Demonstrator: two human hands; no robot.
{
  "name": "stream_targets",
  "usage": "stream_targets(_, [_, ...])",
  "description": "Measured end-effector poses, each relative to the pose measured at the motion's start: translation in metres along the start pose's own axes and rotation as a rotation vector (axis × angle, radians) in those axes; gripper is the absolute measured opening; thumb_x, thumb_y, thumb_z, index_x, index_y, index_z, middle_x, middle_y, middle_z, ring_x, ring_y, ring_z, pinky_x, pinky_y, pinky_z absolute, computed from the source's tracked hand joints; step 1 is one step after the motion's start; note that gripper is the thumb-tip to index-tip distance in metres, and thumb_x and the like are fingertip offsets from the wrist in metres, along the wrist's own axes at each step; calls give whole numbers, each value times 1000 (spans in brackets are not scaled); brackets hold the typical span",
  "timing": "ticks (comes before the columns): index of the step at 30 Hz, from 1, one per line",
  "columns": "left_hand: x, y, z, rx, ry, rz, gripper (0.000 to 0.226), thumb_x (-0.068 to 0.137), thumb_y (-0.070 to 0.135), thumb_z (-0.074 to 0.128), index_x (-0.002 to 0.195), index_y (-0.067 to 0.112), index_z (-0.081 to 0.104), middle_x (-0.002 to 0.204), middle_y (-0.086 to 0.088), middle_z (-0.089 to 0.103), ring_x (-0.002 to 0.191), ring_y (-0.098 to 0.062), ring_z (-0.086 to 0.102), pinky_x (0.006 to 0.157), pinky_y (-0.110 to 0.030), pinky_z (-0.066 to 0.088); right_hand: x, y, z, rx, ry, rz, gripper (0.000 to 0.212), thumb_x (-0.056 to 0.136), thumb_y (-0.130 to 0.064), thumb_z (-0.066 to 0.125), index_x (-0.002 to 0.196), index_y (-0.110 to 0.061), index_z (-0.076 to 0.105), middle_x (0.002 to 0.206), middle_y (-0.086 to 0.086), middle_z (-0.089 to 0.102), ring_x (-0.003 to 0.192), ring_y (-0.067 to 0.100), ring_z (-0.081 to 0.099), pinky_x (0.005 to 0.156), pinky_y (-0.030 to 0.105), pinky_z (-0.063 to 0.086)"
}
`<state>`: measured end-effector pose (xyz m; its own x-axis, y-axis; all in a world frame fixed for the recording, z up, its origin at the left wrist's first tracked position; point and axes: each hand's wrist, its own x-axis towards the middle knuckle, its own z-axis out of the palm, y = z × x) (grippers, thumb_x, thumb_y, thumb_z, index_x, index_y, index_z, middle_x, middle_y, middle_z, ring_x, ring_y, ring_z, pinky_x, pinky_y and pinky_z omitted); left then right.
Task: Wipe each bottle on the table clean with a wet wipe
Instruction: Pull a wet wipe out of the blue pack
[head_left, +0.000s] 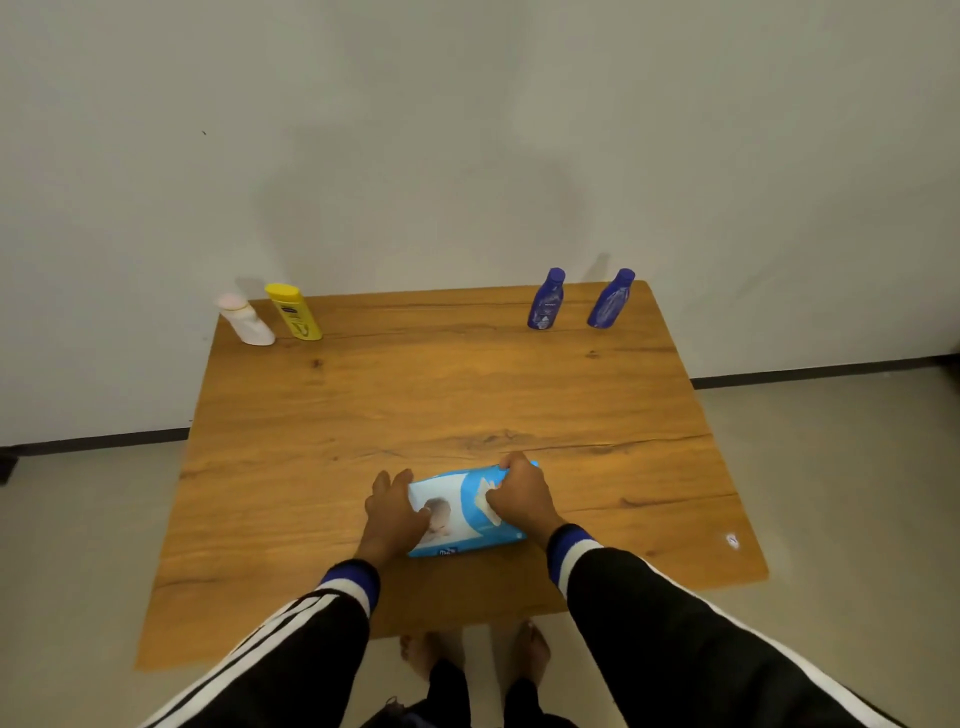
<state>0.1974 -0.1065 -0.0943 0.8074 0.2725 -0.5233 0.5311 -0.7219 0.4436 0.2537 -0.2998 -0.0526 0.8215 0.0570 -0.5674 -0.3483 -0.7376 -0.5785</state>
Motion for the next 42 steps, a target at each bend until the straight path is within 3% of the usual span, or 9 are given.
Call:
stream_targets(6, [0, -3, -4, -14, -13, 42, 63, 84, 30, 66, 141, 14, 46, 147, -16, 40, 135, -39, 37, 108, -44, 33, 3, -1, -15, 98, 46, -11, 9, 73, -13, 63, 75, -20, 58, 83, -3, 60, 81, 20, 61, 66, 23, 42])
stream_targets(8, [-3, 7, -8, -55, -17, 131, 62, 84, 29, 66, 141, 14, 50, 149, -11, 42, 140, -33, 35, 113, -40, 28, 3, -4, -20, 162, 25, -52, 19, 73, -10, 64, 61, -22, 56, 69, -6, 58, 69, 15, 57, 62, 23, 43])
stream_targets(14, [-17, 67, -28, -271, -188, 437, 64, 81, 5, 71, 141, 20, 54, 136, 11, 54, 123, -2, 50, 101, -17, 39, 1, -17, -40, 245, -201, -93, 15, 79, -3, 76, 71, -16, 72, 61, -3, 66, 58, 10, 61, 60, 27, 55])
stream_targets(20, [-21, 83, -47, -340, -192, 409, 30, 82, -2, 66, 108, 11, 72, 90, -5, 75, 72, -1, 65, 70, -22, 52, -5, -20, -64, 319, -215, -73, 5, 80, -4, 76, 80, -7, 74, 65, 3, 68, 56, 13, 61, 63, 30, 55])
stream_targets(25, [-19, 70, -64, -322, -130, 373, 27, 85, 2, 62, 101, 20, 75, 84, 11, 69, 70, 4, 59, 71, -19, 48, -11, -24, -85, 495, -185, 17, 9, 85, -3, 73, 79, -11, 72, 74, 6, 72, 62, 11, 66, 65, 27, 58])
stream_targets(30, [-26, 77, -73, -204, -186, 499, 63, 79, 13, 77, 137, 27, 56, 125, 9, 55, 109, -6, 54, 89, -7, 40, -22, -44, -97, 624, -258, 38, 5, 85, -2, 72, 86, -7, 70, 75, 11, 73, 64, 16, 70, 64, 28, 61])
stream_targets(33, [-27, 90, -72, -136, -196, 662, 60, 75, 17, 80, 132, 24, 60, 130, 8, 55, 117, -3, 51, 96, -5, 36, -32, -61, -108, 502, -337, -36, 8, 85, 0, 70, 91, -5, 70, 76, 12, 73, 65, 15, 69, 63, 25, 60])
stream_targets(37, [-30, 108, -83, -87, -170, 652, 28, 75, 24, 82, 95, 29, 65, 103, 13, 64, 94, 1, 58, 82, -18, 43, -41, -80, -129, 220, -316, -151, 14, 84, 1, 68, 98, 1, 70, 83, 12, 70, 69, 14, 66, 62, 24, 57])
stream_targets(42, [-31, 116, -93, -2, -191, 619, 17, 77, 32, 78, 82, 31, 62, 80, 13, 62, 70, -2, 55, 60, -19, 38, -46, -90, -145, 206, -148, -251, 10, 85, -3, 69, 94, -3, 71, 87, 11, 72, 73, 14, 65, 69, 28, 57])
